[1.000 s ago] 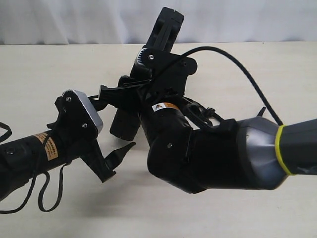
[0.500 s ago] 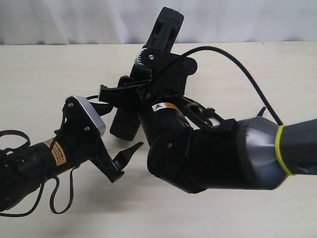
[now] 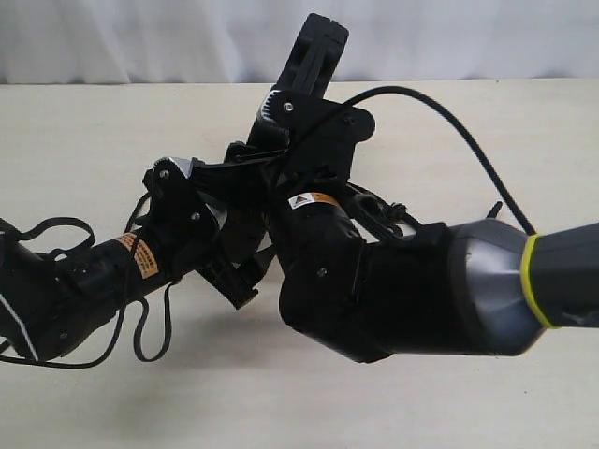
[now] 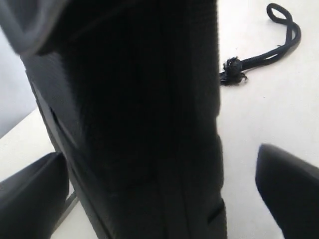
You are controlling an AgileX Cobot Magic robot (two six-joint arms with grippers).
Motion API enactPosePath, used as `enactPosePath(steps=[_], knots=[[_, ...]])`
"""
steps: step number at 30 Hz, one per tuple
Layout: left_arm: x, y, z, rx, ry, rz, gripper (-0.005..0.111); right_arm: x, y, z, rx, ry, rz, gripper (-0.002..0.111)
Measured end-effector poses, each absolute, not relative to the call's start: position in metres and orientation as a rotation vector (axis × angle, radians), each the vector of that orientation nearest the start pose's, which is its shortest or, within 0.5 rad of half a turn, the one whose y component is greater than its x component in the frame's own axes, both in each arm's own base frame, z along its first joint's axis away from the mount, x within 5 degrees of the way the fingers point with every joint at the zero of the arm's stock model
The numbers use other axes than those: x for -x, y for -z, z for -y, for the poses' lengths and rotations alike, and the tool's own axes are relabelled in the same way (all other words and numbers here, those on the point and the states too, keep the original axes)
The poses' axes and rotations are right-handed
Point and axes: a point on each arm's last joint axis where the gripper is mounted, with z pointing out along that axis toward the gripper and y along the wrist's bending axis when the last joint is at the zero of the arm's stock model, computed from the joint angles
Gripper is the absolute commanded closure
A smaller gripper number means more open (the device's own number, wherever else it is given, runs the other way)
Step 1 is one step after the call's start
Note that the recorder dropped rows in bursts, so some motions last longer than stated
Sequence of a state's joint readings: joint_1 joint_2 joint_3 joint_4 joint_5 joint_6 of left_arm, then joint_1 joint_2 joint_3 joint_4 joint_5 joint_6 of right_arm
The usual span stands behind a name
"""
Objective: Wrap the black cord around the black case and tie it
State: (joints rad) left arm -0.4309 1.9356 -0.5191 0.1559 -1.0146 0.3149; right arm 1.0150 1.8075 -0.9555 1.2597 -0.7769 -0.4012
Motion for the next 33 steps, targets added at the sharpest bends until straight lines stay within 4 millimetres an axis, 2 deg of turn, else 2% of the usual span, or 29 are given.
enactPosePath(steps=[5, 11, 19, 23, 28, 30, 33], knots=[[-0.2757, -0.1069, 0.1396, -0.853, 0.141, -1.706, 0.013, -0.2435, -0.2, -0.2716, -0.206, -0.422, -1.926, 0.104], [-0.2762, -0.1064, 0.1394, -0.852, 0.138, -1.715, 0.033, -0.2436, -0.2001, -0.2711, -0.255, -0.448, -1.922, 0.104], [-0.2769, -0.1052, 0.1379, -0.833, 0.129, -1.732, 0.034, -0.2435, -0.1999, -0.2714, -0.316, -0.493, -1.921, 0.104], [-0.2772, -0.1053, 0.1373, -0.824, 0.125, -1.736, 0.057, -0.2433, -0.1994, -0.2718, -0.354, -0.524, -1.924, 0.104], [-0.2772, -0.1053, 0.1373, -0.833, 0.119, -1.731, 0.096, -0.2431, -0.1983, -0.2706, -0.424, -0.548, -1.928, 0.104], [-0.2772, -0.1051, 0.1373, -0.837, 0.116, -1.731, 0.107, -0.2423, -0.1982, -0.2702, -0.451, -0.554, -1.932, 0.104], [-0.277, -0.1048, 0.1372, -0.842, 0.113, -1.733, 0.107, -0.2422, -0.1982, -0.2696, -0.468, -0.556, -1.933, 0.097]])
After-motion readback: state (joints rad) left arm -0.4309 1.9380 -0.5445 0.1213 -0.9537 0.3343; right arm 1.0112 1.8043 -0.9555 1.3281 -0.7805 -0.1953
